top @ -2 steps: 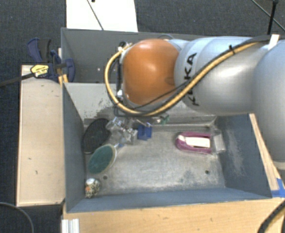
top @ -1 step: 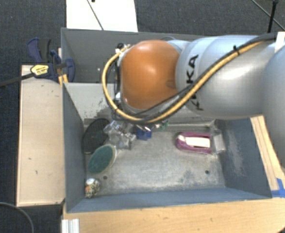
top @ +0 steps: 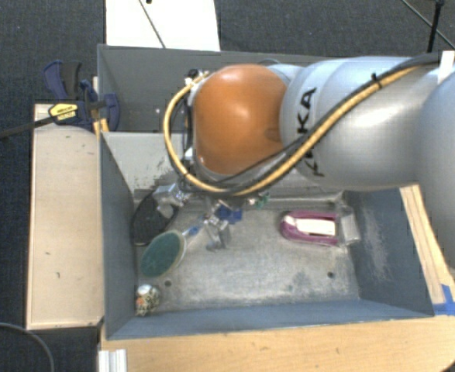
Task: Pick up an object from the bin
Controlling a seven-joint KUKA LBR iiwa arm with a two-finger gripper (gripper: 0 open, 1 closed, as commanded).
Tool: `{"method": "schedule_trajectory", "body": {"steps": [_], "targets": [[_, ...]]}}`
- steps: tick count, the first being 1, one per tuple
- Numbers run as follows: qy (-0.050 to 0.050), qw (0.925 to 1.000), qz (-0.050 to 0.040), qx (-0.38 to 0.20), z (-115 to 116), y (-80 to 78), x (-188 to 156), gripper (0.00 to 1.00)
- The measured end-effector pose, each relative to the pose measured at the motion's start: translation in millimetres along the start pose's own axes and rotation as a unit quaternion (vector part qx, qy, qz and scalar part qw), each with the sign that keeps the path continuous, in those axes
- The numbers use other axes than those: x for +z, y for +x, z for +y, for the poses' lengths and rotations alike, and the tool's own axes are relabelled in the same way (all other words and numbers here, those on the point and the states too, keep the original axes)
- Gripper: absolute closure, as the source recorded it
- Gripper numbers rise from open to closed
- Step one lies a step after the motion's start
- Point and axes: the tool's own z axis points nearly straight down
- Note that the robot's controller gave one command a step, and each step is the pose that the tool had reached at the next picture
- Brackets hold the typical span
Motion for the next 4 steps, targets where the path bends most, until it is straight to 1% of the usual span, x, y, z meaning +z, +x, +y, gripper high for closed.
{"method": "schedule_trajectory", "body": {"steps": [1,2,3,4], "targets": [[0.0,0.9915,-0.0003,-0.13,-37.5,-3.3,100.3,0.0],[0.0,0.9918,0.0009,-0.127,-37.4,-2.5,101.4,1.0],[0.0,0.9921,0.0015,-0.126,-38.1,-2.0,101.2,0.0],[-0.001,0.9756,0.0023,-0.22,42.6,-23.0,88.7,0.0]]}}
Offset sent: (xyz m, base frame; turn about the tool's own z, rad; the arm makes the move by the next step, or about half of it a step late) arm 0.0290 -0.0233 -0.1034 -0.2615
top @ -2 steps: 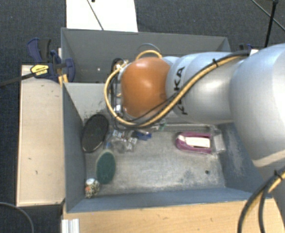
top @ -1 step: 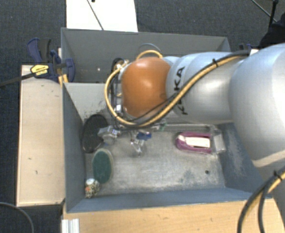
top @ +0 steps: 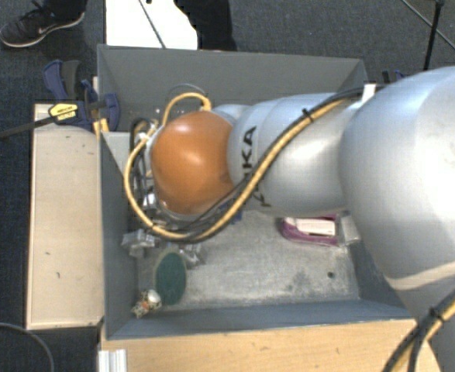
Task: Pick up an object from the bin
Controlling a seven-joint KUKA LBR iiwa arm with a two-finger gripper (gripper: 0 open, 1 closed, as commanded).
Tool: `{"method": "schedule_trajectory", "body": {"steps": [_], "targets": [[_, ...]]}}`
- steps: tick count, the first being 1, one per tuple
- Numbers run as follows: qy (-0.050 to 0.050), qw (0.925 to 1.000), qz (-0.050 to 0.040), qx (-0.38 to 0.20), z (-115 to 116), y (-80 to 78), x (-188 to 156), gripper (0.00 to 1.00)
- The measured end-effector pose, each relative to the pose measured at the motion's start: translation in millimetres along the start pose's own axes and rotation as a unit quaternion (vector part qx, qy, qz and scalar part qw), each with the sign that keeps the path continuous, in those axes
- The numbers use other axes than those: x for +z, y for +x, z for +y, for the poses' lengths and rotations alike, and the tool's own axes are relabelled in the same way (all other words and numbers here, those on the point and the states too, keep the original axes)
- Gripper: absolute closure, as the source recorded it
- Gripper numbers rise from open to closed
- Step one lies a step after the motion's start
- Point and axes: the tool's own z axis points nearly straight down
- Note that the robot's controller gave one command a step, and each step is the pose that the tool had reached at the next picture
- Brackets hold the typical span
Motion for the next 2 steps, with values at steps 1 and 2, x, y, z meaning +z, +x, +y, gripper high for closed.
{"method": "schedule_trajectory", "body": {"steps": [1,2], "targets": [[0.0,1.0,0.002,0.005,-2.4,3.6,0.9,1.0],[0.005,0.9997,-0.0046,-0.022,26.4,7.1,-146.9,1.0]]}}
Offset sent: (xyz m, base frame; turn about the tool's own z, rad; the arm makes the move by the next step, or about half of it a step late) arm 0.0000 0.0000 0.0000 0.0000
